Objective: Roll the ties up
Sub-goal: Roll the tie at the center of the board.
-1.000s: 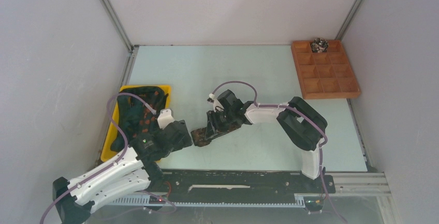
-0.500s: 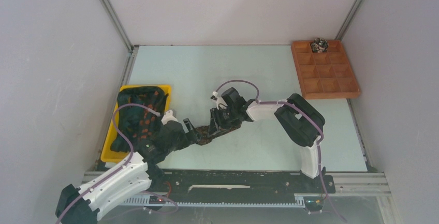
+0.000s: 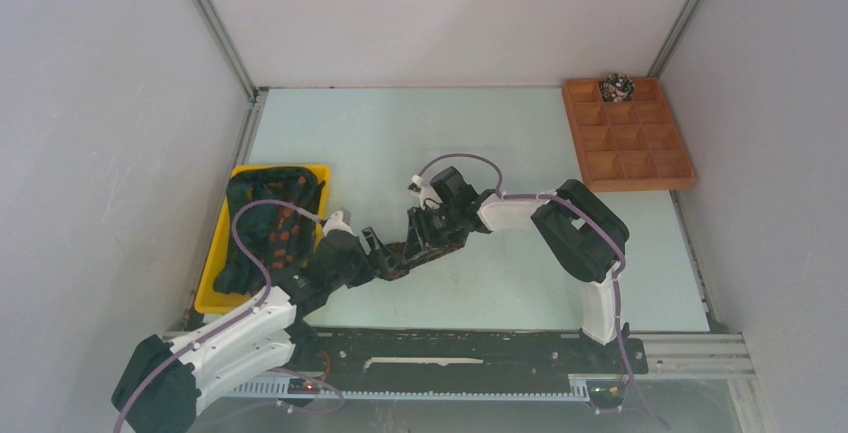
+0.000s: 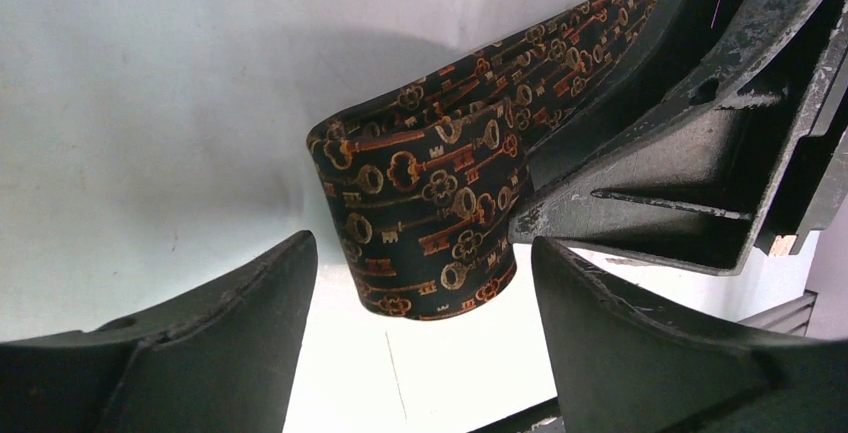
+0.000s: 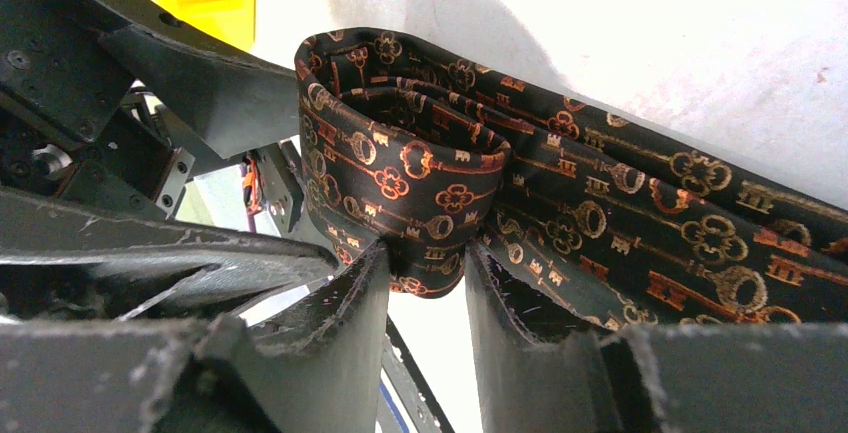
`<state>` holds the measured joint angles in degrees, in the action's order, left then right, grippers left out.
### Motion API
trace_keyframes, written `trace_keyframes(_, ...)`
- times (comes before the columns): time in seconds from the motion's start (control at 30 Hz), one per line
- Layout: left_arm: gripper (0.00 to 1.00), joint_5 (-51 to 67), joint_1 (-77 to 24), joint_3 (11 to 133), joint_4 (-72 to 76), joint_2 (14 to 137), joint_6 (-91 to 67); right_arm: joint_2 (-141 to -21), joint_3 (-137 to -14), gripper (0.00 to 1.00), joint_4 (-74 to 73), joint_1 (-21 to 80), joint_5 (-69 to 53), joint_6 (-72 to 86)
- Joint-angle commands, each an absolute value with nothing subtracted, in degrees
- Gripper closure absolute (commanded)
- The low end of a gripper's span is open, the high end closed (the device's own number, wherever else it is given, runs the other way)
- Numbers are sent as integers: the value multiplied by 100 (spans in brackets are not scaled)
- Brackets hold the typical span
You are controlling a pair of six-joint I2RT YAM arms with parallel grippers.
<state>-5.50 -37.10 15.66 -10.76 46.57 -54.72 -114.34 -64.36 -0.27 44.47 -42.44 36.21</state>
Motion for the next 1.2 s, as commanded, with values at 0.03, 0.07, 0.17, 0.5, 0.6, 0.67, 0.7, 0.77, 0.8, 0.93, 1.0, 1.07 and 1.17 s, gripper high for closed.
trace_keyframes(0.03,19,-373,-3664,1490,-600,5023,-5361,-11116,-6635,62,44,4250,-4533,3550)
trace_keyframes(0.07,20,-337,-3659,1482,-536,5098,-5361,-11053,-6634,62,44,4207,-4561,3546)
trace_keyframes(0.17,22,-311,-3665,1502,-428,5283,-5353,-10888,-6634,62,27,4056,-4628,3532)
trace_keyframes(0.5,29,-204,-3669,1549,-74,5834,-5330,-10726,-6633,62,-530,3437,-4579,3144)
trace_keyframes(0.6,31,-180,-3674,1601,-28,5998,-5317,-10786,-6632,62,-649,3355,-4437,3008)
trace_keyframes(0.67,36,-161,-3669,1648,-29,6102,-5286,-10854,-6634,62,-675,3346,-4397,2955)
trace_keyframes(0.7,41,-151,-3680,1680,-34,6148,-5276,-10901,-6632,62,-685,3344,-4390,2940)
trace_keyframes(0.77,49,-145,-3687,1733,-39,6207,-5244,-10976,-6636,63,-703,3348,-4381,2915)
trace_keyframes(0.8,53,-155,-3691,1766,-69,6242,-5227,-11005,-6634,63,-714,3341,-4373,2898)
trace_keyframes(0.93,65,-239,-3708,2046,-516,6293,-5041,-11039,-6635,63,-782,3339,-4284,2820)
trace_keyframes(1.0,67,-366,-3749,2284,-941,6279,-4905,-11027,-6636,63,-831,3334,-4232,2777)
trace_keyframes(1.07,68,-564,-3806,2577,-1417,6295,-4720,-11009,-6635,64,-900,3325,-4176,2732)
trace_keyframes(1.17,68,-842,-3879,3064,-2193,6438,-4456,-10935,-6546,64,-890,3293,-4095,2707)
